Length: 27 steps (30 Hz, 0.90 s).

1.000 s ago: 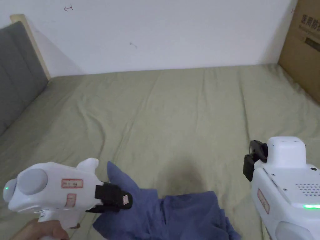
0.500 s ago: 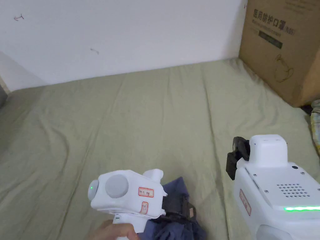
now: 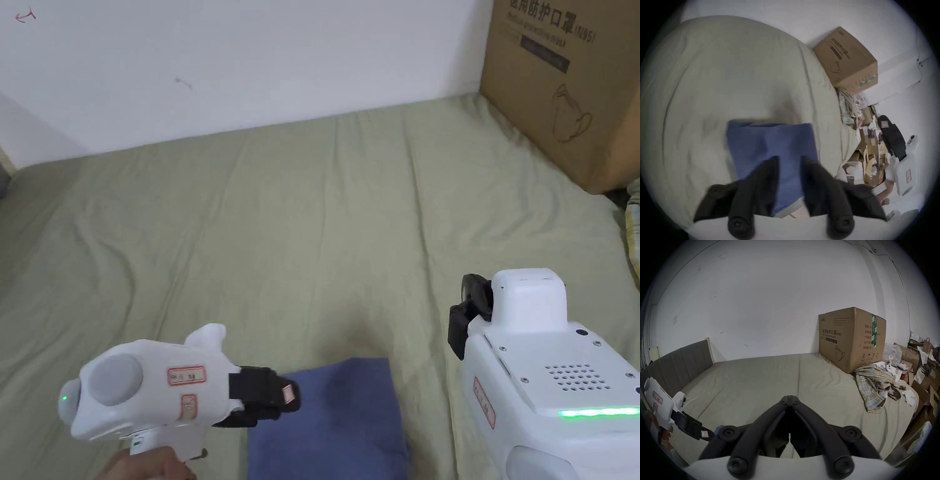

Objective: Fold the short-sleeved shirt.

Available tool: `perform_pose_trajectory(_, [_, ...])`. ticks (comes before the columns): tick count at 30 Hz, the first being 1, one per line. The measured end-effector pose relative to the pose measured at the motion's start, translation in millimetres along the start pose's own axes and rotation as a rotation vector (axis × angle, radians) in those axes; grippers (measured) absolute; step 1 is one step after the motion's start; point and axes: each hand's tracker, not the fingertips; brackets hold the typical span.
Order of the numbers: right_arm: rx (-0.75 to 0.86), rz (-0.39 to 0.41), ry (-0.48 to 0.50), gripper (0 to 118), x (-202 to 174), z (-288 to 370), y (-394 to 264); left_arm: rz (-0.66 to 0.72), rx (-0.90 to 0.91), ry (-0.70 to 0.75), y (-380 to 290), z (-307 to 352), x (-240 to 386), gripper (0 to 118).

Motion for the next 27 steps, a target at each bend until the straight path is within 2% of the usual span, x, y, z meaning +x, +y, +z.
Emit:
perform_pose_trajectory(1, [0.000,0.004,0.003,0,-1.6,0.1,-1.0,0.016,-0.014,0.007,-2.5,0.0,-6.4,10])
perform_pose_trajectory(3, [0.003,0.007,0.008,0,-3.3,0.3,-1.5,0.046,-0.013,-0.004,-10.3,-2.4,-13.2,2])
perform_pose_trajectory(7, [0.011,0.014,0.012,0,-5.9,0.4,-0.8,0.056,-0.069,-0.051,-21.3,-32.1,-0.2,0])
perform_pose_trajectory(13, [0.018,0.020,0.002,0,-2.1,3.9,1.0,-0.034,-0.202,-0.078,-31.3,-98.5,40.0,0])
perform_pose_trajectory(15, [0.017,0.014,-0.004,0,2.2,5.8,0.9,-0.083,-0.223,-0.040,-34.5,-113.9,51.0,0])
perform_pose_trajectory(18, [0.012,0.004,-0.010,0,8.7,7.4,-1.3,-0.080,-0.229,-0.045,-36.0,-124.1,65.0,0])
perform_pose_trajectory(21, [0.011,-0.004,-0.019,0,14.0,8.1,-2.7,-0.164,-0.272,-0.035,-40.8,-138.0,80.4,0])
perform_pose_trajectory(27, [0.002,-0.016,-0.032,0,23.6,10.8,-5.2,-0.163,-0.333,-0.078,-55.4,-165.0,98.6,0])
